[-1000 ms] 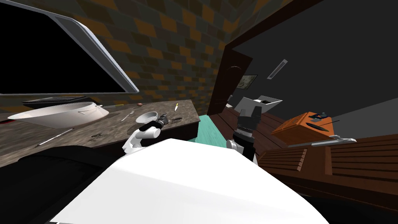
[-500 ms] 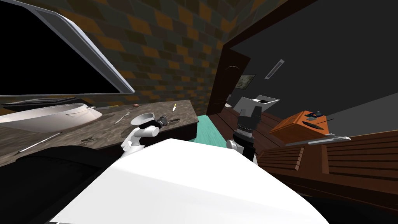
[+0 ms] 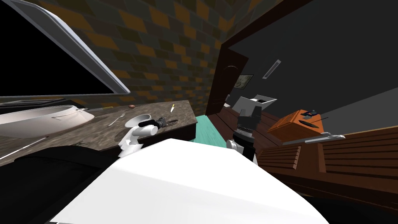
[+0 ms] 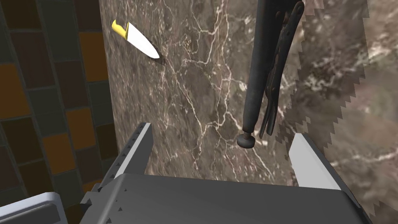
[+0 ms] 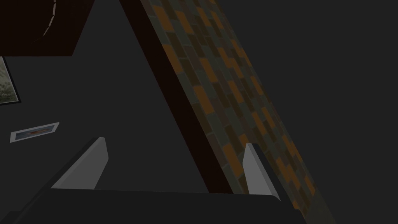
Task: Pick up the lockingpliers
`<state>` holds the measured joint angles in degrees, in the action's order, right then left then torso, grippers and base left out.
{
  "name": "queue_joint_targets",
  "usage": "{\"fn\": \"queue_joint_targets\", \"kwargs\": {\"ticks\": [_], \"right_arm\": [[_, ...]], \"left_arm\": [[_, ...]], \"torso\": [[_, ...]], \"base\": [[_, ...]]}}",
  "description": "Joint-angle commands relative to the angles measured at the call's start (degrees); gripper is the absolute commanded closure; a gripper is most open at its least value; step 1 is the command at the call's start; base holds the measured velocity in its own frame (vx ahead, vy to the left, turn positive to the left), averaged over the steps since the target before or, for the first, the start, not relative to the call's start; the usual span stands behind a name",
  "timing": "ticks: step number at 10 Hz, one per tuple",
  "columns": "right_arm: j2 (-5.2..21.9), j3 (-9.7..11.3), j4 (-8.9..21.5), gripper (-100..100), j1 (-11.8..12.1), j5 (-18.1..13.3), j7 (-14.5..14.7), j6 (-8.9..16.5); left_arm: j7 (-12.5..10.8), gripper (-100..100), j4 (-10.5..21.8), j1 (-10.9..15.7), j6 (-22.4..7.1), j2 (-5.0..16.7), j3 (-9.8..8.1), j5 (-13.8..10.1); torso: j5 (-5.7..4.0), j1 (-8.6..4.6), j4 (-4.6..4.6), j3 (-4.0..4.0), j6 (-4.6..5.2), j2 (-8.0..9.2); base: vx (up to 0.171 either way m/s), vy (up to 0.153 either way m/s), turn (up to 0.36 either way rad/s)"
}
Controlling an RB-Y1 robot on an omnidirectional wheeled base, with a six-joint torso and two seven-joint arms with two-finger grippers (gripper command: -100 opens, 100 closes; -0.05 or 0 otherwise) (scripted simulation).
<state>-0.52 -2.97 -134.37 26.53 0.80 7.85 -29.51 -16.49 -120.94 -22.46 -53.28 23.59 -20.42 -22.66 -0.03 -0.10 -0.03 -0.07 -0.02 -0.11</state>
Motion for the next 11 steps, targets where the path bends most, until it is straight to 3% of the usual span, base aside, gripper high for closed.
{"fn": "queue_joint_targets", "kwargs": {"ticks": [1,11], "right_arm": [[0.00,0.00,0.00,0,0.00,0.00,0.00,0.00],[0.00,0.00,0.00,0,0.00,0.00,0.00,0.00]], "left_arm": [[-0.24,-100,-0.01,0.03,-2.51,0.40,-0.31,-0.39],[-2.03,-100,1.63,1.54,-15.98,4.97,-2.89,-3.90]], "torso": [[0.00,0.00,0.00,0.00,0.00,0.00],[0.00,0.02,0.00,0.01,-0.01,0.03]], "base": [[0.034,-0.018,-0.020],[0.032,-0.020,-0.031]]}}
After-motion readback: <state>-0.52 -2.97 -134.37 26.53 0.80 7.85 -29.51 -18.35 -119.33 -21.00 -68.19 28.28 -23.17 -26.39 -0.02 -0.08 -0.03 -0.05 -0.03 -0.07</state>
